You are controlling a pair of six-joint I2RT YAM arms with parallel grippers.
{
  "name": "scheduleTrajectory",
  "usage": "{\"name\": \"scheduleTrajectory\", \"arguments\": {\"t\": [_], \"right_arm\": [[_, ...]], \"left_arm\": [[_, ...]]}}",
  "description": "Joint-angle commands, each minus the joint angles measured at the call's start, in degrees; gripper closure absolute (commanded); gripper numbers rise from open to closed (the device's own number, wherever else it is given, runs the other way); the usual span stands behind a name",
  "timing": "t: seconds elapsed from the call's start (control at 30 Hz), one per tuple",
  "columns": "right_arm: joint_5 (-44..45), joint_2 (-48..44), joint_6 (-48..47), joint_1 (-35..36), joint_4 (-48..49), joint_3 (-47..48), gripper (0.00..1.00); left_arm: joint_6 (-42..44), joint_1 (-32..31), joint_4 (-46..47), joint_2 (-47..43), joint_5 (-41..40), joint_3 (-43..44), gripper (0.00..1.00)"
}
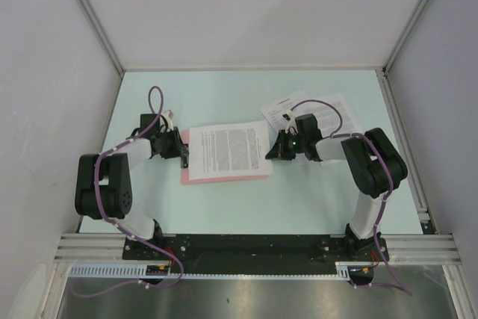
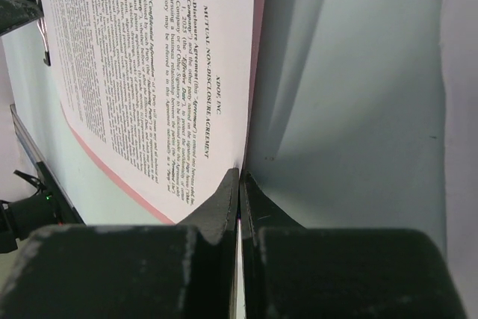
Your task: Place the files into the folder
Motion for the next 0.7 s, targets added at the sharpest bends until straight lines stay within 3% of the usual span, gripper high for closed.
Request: {"name": "scheduleTrajectory", "arguments": {"t": [0.0, 0.5, 0.57, 0.67], "right_arm": [[8.6, 3.7, -4.1, 0.4, -6.1, -0.3, 1.00], [8.6, 6.2, -4.3, -0.4, -5.3, -0.3, 1.00], [8.6, 6.2, -4.5, -0.7, -5.8, -0.3, 1.00], [8.6, 5.5, -4.4, -0.5, -6.0, -0.2, 1.00]], "left_arm": [[-1.2, -1.8, -5.0, 0.1, 12.2, -2.4, 1.00], [-3.3, -0.9, -1.6, -0.4, 17.7, -5.0, 1.00], [-2.5, -0.9, -3.8, -0.5, 15.6, -4.2, 1.00], [1.4, -2.3, -9.9, -1.6, 6.1, -1.6, 1.00]]}}
